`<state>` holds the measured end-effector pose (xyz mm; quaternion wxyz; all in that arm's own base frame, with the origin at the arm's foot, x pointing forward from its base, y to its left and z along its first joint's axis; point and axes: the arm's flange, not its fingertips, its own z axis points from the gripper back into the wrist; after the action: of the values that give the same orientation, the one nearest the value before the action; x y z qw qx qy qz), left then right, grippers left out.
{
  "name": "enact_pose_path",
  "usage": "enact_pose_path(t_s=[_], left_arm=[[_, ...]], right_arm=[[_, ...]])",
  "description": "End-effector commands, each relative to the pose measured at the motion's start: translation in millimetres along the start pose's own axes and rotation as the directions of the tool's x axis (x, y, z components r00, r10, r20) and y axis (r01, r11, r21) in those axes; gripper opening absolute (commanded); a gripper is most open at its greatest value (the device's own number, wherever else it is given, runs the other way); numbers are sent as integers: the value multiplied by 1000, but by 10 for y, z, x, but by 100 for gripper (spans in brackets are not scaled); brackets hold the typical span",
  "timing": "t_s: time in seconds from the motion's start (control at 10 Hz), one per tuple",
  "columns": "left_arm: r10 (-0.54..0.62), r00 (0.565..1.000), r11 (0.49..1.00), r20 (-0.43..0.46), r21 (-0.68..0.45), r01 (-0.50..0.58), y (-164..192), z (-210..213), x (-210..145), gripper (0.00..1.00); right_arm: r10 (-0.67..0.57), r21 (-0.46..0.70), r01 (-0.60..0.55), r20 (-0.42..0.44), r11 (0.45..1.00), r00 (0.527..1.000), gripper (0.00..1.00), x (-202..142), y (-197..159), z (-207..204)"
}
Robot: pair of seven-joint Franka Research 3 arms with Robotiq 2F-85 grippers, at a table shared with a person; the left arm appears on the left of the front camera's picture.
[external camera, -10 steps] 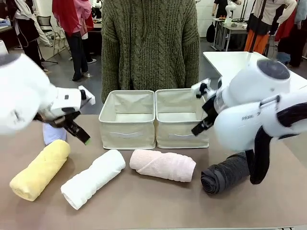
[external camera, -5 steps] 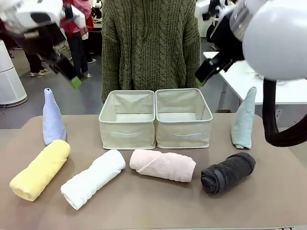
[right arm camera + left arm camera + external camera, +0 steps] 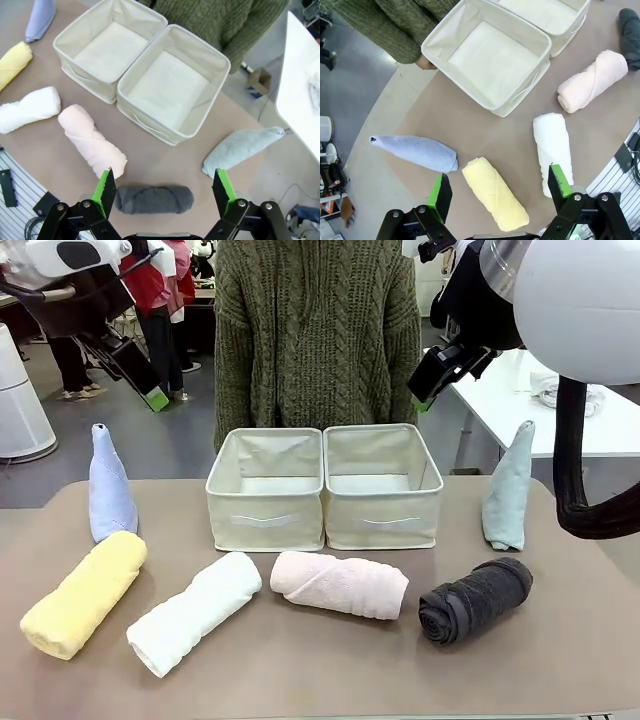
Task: Sort the towels based on their folding style.
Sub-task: Pick up one triangle-folded towel and place it in the left Fabric basket.
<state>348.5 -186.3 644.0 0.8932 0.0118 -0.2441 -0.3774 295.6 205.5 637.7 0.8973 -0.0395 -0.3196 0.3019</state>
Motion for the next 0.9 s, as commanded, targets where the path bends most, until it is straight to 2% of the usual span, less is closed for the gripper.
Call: enact_pose_path(t_s=[0.0,0.1,0.2,0.3,0.4,0.6,0.8], left_arm=[[-1,1000,1000,7,3,1,-2,36,3,100],[-77,996,974,-54,-220,63,234,89,-78,100],[-56,998,948,-9,-314,50,636,112,-109,100],[-81,996,901,25,-426,84,979,111,-168,100],[-94,992,857,79,-501,121,1235,177,-317,100],[1,982,826,190,-553,106,1817,304,-603,100],[-11,930,779,369,-580,239,2152,382,-988,100]], right_arm=[[1,13,-1,19,1000,1000,100,-24,0,-58],[0,0,0,0,1000,1000,100,0,0,0],[-75,136,64,76,989,994,100,-1,-351,49],[-94,342,60,84,938,992,100,-57,-718,44],[-111,476,50,99,878,989,100,-177,-1089,47],[-141,683,0,151,730,978,100,-526,-1814,82],[-184,731,-30,212,682,960,100,-926,-2289,9]])
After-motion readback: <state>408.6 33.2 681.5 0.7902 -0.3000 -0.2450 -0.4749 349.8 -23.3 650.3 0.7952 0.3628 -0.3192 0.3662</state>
